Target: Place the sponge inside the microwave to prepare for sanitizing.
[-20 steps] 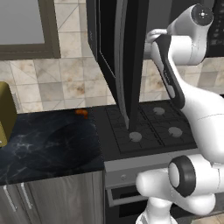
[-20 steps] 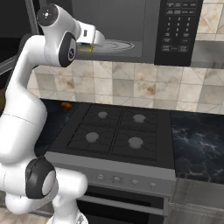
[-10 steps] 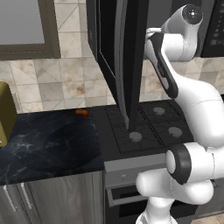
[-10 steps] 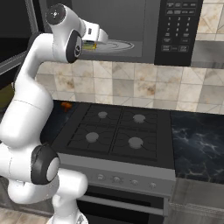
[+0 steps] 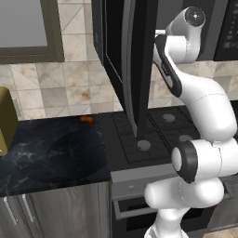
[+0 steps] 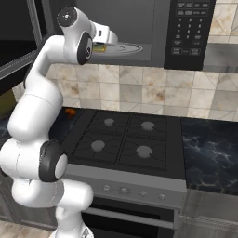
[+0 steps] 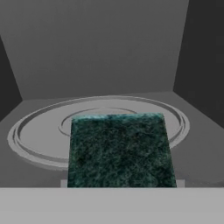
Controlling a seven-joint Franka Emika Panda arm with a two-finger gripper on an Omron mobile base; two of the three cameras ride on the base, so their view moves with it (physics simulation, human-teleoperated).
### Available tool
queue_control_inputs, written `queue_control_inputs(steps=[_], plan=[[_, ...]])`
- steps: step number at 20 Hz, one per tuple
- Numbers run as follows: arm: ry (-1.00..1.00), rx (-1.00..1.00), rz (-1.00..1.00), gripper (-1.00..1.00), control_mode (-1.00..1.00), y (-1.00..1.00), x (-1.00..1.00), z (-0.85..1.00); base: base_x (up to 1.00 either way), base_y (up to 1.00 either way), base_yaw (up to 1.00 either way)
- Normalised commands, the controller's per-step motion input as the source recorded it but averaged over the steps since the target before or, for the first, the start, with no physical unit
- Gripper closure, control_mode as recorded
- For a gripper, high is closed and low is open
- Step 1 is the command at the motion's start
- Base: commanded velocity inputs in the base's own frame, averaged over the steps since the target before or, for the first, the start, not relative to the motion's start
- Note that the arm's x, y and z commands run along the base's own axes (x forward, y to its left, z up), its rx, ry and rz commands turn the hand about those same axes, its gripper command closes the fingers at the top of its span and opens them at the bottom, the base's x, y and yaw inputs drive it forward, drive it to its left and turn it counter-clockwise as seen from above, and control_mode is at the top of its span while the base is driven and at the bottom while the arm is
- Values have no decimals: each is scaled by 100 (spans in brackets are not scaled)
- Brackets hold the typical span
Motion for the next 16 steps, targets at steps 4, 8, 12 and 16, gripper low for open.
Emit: queue_control_inputs(steps=[4, 8, 12, 16], plan=[[0, 0, 0, 100, -100, 0, 35, 0, 0, 0, 0], [1, 0, 0, 100, -100, 0, 16, -6, 0, 0, 0], [2, 0, 0, 100, -100, 0, 10, -8, 0, 0, 0], [0, 0, 0, 100, -100, 0, 22, -4, 0, 0, 0]])
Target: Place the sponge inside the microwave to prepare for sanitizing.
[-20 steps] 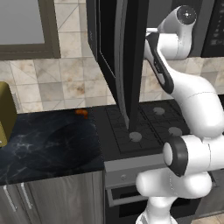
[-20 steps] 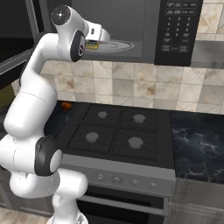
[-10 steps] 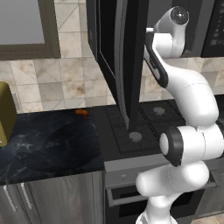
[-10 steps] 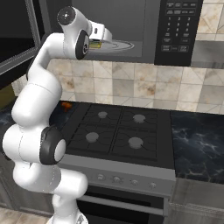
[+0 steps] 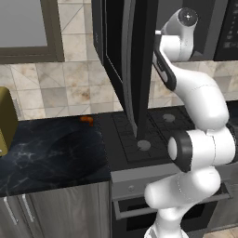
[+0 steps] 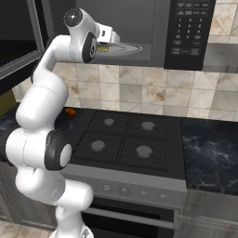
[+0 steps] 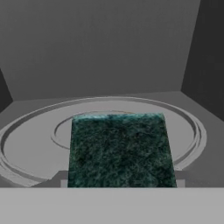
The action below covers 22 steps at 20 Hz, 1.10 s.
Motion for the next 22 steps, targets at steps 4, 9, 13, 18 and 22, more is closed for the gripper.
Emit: queue_control_inputs(steps=[4, 9, 13, 18, 22], plan=[[0, 0, 0, 100, -100, 0, 30, 0, 0, 0, 0], [0, 0, 0, 100, -100, 0, 34, 0, 0, 0, 0], [0, 0, 0, 100, -100, 0, 24, -3, 0, 0, 0], [0, 0, 0, 100, -100, 0, 7, -8, 0, 0, 0], [0, 0, 0, 100, -100, 0, 9, -13, 0, 0, 0]])
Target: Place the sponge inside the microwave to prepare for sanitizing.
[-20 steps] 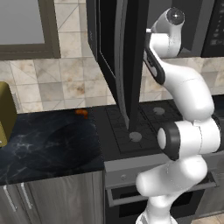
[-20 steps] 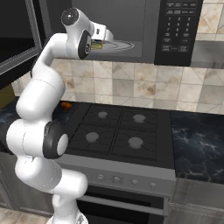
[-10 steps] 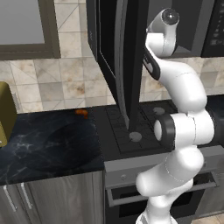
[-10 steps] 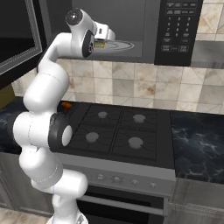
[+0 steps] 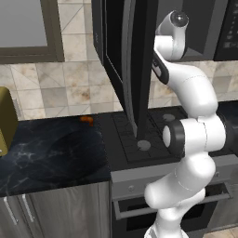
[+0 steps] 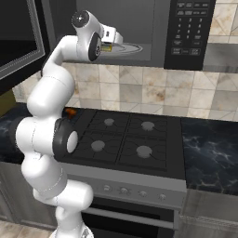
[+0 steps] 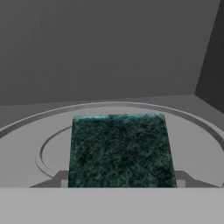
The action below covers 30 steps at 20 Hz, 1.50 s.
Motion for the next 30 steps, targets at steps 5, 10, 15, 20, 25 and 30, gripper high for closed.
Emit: queue_control_inputs(steps=[5, 10, 15, 20, 25, 30], plan=[[0, 0, 0, 100, -100, 0, 10, -14, 0, 0, 0], [0, 0, 0, 100, -100, 0, 9, -10, 0, 0, 0], [0, 0, 0, -100, -100, 0, 10, -10, 0, 0, 0], [0, 0, 0, -100, -100, 0, 11, -7, 0, 0, 0], [0, 0, 0, -100, -100, 0, 8, 0, 0, 0, 0], [0, 0, 0, -100, -100, 0, 6, 0, 0, 0, 0]])
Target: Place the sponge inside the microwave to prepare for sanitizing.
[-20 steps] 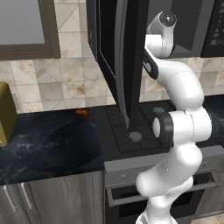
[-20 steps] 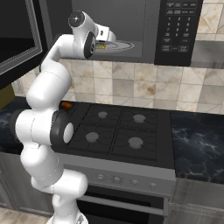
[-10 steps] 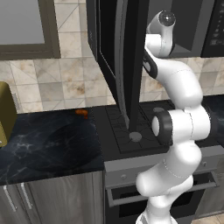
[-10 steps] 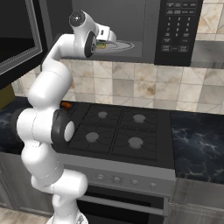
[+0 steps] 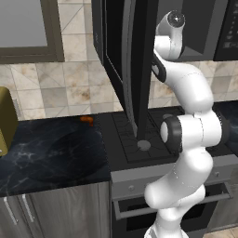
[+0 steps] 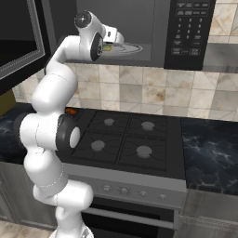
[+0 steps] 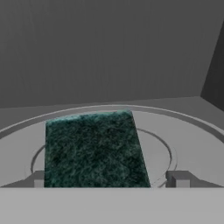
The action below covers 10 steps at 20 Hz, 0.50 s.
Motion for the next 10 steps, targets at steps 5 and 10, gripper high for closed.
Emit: queue_control_inputs(steps=[5, 10], plan=[[0, 0, 0, -100, -100, 0, 0, 3, 0, 0, 0], [-3, 0, 0, -100, -100, 1, -1, 44, 0, 0, 0]])
